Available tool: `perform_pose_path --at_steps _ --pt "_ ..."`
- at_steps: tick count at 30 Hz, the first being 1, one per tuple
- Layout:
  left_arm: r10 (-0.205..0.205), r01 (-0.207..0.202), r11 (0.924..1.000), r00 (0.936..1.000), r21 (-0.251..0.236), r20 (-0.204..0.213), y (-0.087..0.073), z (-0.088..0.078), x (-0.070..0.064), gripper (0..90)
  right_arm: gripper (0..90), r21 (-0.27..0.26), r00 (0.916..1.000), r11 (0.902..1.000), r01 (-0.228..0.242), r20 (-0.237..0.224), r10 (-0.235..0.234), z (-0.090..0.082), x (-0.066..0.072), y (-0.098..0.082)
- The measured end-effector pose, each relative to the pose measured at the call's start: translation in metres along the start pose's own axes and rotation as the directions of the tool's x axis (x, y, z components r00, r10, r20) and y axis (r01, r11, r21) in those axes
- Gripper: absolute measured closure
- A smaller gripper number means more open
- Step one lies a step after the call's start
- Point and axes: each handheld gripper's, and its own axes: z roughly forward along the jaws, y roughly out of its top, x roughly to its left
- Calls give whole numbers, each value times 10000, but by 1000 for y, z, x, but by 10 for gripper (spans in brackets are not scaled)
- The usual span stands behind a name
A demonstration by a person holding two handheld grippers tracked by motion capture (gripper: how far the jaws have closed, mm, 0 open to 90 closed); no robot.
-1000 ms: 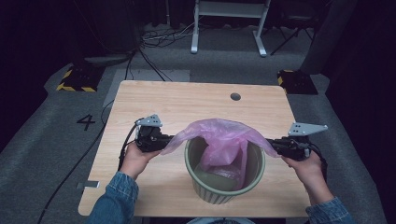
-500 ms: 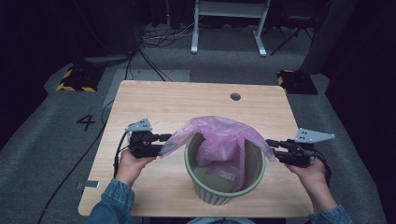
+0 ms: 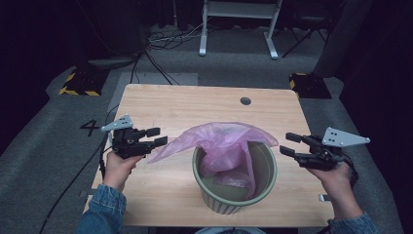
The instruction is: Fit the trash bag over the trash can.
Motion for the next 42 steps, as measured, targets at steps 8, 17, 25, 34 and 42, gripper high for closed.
perform_pose_path --at_steps 8,17,25,34,42 --pt "800 -842 9937 9951 745 574 11 35 -15 648 414 -45 9959 9991 411 -807 -413 40 2 27" --pt "942 -938 9956 9915 86 -892 16 20 -22 520 898 317 9875 9930 1141 -1133 -1098 41 18 32" --pt "1698 -1753 9773 9840 -1192 -547 15 -26 -44 437 900 520 9874 9896 1340 -916 -1289 11 33 24" --pt "2119 -1960 9692 9723 -1493 988 29 -12 -62 363 885 685 9881 9882 1371 -792 -1316 15 34 26" --pt "1583 -1579 9874 9811 -123 1112 28 15 -58 578 886 661 9865 9875 1428 -905 -1366 17 37 25"
